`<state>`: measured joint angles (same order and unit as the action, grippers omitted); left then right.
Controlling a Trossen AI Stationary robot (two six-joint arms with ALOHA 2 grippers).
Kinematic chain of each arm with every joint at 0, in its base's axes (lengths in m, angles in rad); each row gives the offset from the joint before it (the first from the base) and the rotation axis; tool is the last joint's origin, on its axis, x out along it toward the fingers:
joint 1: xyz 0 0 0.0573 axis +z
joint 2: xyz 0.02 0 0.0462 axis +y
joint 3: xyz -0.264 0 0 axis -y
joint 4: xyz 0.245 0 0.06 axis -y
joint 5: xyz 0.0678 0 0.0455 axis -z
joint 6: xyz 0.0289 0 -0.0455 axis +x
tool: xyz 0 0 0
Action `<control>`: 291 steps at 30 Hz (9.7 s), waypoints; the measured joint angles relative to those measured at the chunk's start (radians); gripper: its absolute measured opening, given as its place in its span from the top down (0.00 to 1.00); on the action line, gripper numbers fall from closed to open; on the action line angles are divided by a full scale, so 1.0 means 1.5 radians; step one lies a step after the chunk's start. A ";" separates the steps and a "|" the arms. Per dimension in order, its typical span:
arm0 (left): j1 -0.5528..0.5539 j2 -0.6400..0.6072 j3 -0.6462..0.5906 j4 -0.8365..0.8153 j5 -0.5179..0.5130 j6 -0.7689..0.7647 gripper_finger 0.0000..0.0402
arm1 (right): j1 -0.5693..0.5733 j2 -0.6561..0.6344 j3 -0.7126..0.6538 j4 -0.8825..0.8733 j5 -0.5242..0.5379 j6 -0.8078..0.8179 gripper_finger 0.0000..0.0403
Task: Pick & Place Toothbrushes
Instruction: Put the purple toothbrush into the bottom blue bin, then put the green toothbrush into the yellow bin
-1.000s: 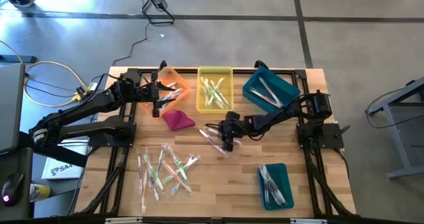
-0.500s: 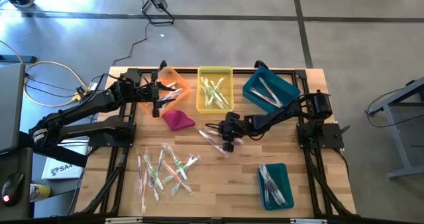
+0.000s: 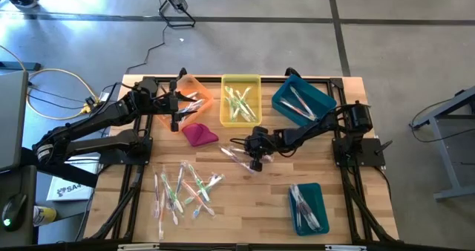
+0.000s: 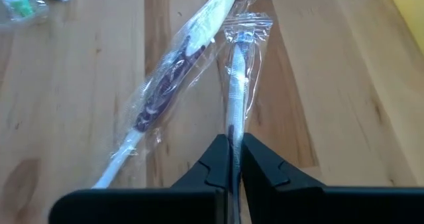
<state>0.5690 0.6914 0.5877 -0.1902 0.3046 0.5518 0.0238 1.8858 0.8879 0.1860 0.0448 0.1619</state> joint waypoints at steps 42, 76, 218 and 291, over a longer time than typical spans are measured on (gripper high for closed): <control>0.000 0.000 0.000 -0.005 0.000 -0.005 0.56 | 0.149 -0.542 0.000 -0.446 0.477 0.151 0.97; 0.000 0.000 0.000 -0.020 0.000 -0.002 0.56 | 0.558 -0.358 0.000 -0.653 0.863 0.811 0.97; 0.000 0.000 0.000 -0.020 -0.001 -0.023 0.56 | 0.421 -0.384 0.000 -0.420 0.456 0.318 0.76; -0.490 0.397 0.189 -0.344 -0.162 0.084 0.56 | 0.005 -0.383 0.000 -0.260 0.130 -0.004 0.76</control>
<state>-0.1658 1.2867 0.8711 -0.7056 0.0621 0.6774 0.0307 1.3109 0.8875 -0.2043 0.2401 0.1562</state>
